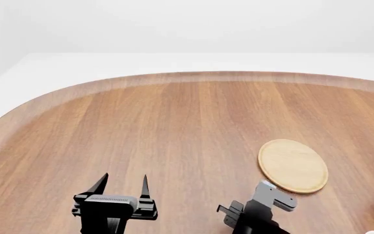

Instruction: Put the chocolate pudding to the left of the plate.

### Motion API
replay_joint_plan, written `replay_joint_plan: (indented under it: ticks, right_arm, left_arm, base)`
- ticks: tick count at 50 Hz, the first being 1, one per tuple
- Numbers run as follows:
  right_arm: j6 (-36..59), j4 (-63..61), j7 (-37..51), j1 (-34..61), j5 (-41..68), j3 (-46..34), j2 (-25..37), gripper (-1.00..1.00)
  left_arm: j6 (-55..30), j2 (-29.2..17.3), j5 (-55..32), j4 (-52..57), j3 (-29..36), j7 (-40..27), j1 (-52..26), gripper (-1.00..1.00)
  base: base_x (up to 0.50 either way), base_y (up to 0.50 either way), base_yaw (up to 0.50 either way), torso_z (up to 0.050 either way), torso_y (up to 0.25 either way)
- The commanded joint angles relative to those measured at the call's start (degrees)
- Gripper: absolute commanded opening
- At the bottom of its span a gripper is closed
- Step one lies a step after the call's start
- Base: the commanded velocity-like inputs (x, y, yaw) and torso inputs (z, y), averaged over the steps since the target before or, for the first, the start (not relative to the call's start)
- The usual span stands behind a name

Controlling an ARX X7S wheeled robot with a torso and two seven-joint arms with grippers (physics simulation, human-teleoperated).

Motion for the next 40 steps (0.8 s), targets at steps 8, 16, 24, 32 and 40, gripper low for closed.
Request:
replay_joint_plan:
  ticks: [8,16,24,32,40]
  right_arm:
    - [-1.2,0.9,0.1,-0.2,1.9,-0.3,0.2,-1.0]
    - [-1.4,-2.1,0.8,-1.3,1.8,-1.4,0.7,-1.0]
    - [-0.3,-9.3,3.0,-3.7,2.9,-2.0,1.8,-1.0]
    - [1.5,-15.8,3.8,-5.1,3.9,-3.4,3.4,-1.0]
    - [3.9,-19.6,3.9,-5.3,5.2,-4.7,5.0,-1.0]
  left_arm:
    - [0.3,-0.3,-0.2,0.0,0.4,-0.3,0.0,1.0]
    - [0.5,-0.4,-0.3,0.0,0.5,-0.5,0.0,1.0]
    - [0.8,-0.4,-0.3,-0.2,0.6,-0.6,0.0,1.0]
    - [1.0,-0.5,-0.4,-0.2,0.8,-0.7,0.0,1.0]
    - [2.2,-0.8,-0.3,-0.3,1.2,-0.1,0.3,1.0]
  base:
    - [0.0,0.0,0.0,0.0,0.0]
    - [0.0,0.0,0.0,0.0,0.0]
    - [0.0,0.0,0.0,0.0,0.0]
    - [0.0,0.0,0.0,0.0,0.0]
    - [0.0,0.0,0.0,0.0,0.0]
